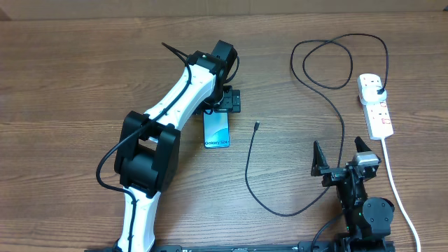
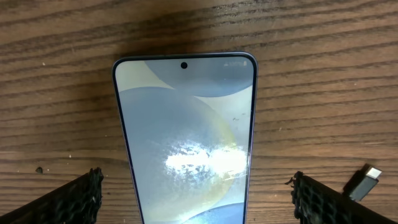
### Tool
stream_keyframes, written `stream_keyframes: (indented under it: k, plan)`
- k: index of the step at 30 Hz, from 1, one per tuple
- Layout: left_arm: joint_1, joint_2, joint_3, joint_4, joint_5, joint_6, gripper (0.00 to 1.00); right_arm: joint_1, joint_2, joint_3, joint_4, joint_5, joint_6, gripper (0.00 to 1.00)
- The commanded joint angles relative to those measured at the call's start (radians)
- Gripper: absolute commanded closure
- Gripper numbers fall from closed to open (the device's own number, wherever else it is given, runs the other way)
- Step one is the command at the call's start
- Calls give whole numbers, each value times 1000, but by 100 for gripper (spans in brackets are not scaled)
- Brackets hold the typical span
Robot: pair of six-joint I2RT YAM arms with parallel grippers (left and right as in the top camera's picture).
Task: Plug charger to phone and switch on socket
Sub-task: 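Lower the left gripper and close its fingers on the phone's sides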
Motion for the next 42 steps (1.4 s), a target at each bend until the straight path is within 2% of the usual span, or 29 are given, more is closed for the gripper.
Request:
stream_keyframes:
  k: [1,9,19,25,30,42]
  plan:
    - [-7,-8,-7,2,0,-21,1,5,-8,-10,7,2,-4,0]
    - [-7,-8,-56,23,1,-26,0,5,-8,-10,7,2,-4,0]
    - [-7,-8,-182,134,1,-121,0,5,-8,-10,7,2,-4,0]
    - [-7,-8,-195,165,3,-149,0,5,-8,-10,7,2,-4,0]
    - [-10,-8,-195,182,61,-148,0,5,-8,-10,7,2,-4,0]
    - [-27,-8,-197,130,-54,-147,0,5,-8,-10,7,2,-4,0]
